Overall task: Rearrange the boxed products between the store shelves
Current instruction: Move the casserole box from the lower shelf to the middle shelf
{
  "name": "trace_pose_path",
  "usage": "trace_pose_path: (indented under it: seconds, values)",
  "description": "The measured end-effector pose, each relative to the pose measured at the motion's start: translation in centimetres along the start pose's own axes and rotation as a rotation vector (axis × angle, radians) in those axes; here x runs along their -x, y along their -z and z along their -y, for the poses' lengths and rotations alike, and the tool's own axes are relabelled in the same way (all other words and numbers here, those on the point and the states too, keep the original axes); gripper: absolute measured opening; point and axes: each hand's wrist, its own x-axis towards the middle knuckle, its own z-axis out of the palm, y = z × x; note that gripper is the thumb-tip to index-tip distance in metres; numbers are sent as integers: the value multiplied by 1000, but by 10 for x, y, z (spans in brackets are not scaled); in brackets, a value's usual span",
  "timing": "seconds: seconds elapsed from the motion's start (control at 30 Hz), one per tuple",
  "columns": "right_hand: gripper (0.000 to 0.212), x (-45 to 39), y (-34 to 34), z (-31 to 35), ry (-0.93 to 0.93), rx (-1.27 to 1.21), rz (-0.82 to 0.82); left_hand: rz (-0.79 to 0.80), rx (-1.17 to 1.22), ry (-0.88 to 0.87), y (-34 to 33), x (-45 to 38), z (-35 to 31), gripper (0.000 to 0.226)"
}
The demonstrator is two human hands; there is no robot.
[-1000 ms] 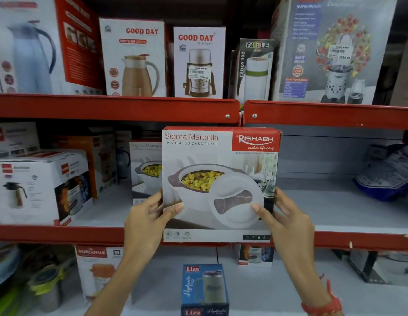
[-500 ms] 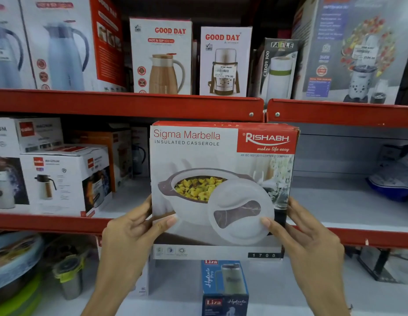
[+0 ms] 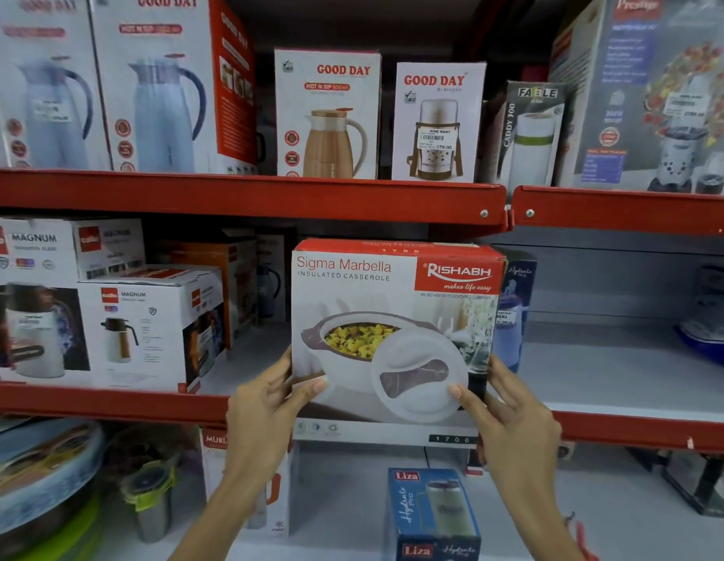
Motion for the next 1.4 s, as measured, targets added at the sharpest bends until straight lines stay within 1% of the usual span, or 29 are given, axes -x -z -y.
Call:
trace_pose_path:
  seconds: [0.17,0.23,0.5,0.6,0.7,0.87,1.1,1.23,1.3,1.4]
  values:
    - [67,-22,-40,-21,42,38,-14,6,-32,-58,1,-38,29,53]
    - [67,-29,-55,-28,39,14,0,14,-46,-68,5,-53,41,50]
    - [66,-47,-94,-48,43,58,-17,23,-58,-3,9,-90,85,56]
    - [66,-48,-103,-55,37,106,-7,22,-86,6,12,-96,93,54]
    - [68,-48,-108,-61,19,103,7,26,-103,19,15,-98,100,52]
    - [61,-50,-109,-70,26,105,9,44,-151,0,19,-98,105,49]
    - [57,-54,-110,-78,45,113,20,52,-196,-9,20,-98,107,52]
    - [61,-54,-109,-78,57,84,34,58,-210,-10,22,-95,103,52]
    - [64,-51,-107,-75,63,53,40,33,-221,-47,22,-89,99,56]
    - [61,-44,-101,-67,122,43,-6,-93,-220,-79,20,-74,90,59]
